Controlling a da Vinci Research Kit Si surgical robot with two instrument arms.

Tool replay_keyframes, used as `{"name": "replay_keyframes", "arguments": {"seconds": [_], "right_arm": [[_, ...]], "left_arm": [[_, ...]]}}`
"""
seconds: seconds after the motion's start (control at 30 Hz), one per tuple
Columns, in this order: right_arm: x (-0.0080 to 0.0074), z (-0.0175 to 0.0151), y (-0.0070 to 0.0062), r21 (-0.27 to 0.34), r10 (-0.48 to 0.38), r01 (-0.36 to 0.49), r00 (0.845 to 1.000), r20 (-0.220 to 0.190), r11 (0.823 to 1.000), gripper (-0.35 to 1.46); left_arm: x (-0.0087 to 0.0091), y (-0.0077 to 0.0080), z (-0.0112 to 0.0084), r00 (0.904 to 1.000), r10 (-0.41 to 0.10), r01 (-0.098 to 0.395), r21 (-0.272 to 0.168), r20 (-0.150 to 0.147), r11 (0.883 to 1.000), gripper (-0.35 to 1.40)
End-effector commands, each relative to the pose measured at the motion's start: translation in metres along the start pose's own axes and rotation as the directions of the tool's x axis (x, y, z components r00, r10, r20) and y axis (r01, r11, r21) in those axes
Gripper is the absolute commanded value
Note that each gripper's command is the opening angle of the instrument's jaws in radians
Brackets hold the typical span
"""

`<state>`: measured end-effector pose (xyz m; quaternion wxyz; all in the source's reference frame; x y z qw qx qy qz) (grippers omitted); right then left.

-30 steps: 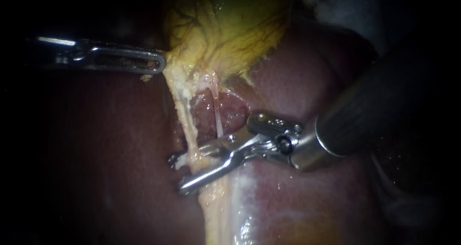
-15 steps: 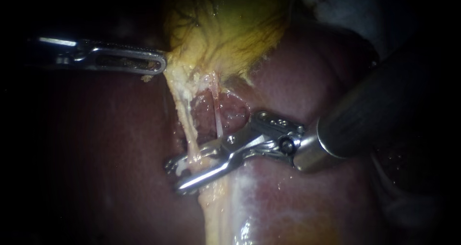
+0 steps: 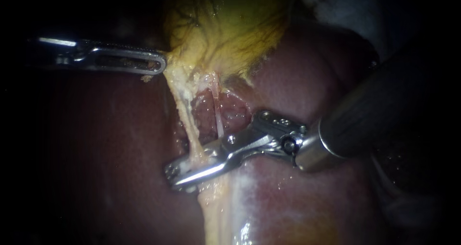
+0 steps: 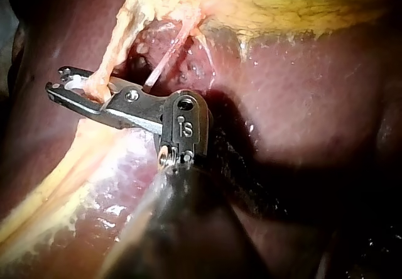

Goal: Clipping second clip left tube

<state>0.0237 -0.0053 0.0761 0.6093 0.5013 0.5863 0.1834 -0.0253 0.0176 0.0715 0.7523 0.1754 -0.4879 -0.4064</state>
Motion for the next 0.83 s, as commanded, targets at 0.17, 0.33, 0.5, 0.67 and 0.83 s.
{"name": "replay_keyframes", "arguments": {"seconds": [0.17, 0.33, 0.5, 0.67, 0.83], "right_arm": [[0.0, 0.0, -0.0001, -0.004, 0.001, -0.001, 1.0, 0.005, 1.0, -0.35], [0.0, 0.0, -0.0001, -0.004, 0.001, -0.001, 1.0, 0.005, 1.0, -0.35], [0.0, -0.0001, -0.0001, -0.003, 0.001, -0.001, 1.0, 0.005, 1.0, -0.35], [0.0, -0.0001, -0.0002, -0.003, 0.001, -0.001, 1.0, 0.005, 1.0, -0.35], [-0.0001, -0.0001, -0.0002, -0.003, 0.001, -0.001, 1.0, 0.006, 1.0, -0.35]], "left_arm": [[0.0, 0.0, 0.0, 1.0, 0.0, 0.0, 0.0, 0.0, 1.0, -0.35], [0.0, 0.0, 0.0, 1.0, 0.0, 0.0, 0.0, 0.0, 1.0, -0.35], [0.0, 0.0, 0.0, 1.0, 0.0, 0.0, 0.0, 0.0, 1.0, -0.35], [0.0, 0.0, 0.0, 1.0, 0.0, 0.0, 0.0, 0.0, 1.0, -0.35], [0.0, 0.0, 0.0, 1.0, 0.0, 0.0, 0.0, 0.0, 1.0, -0.35]]}}
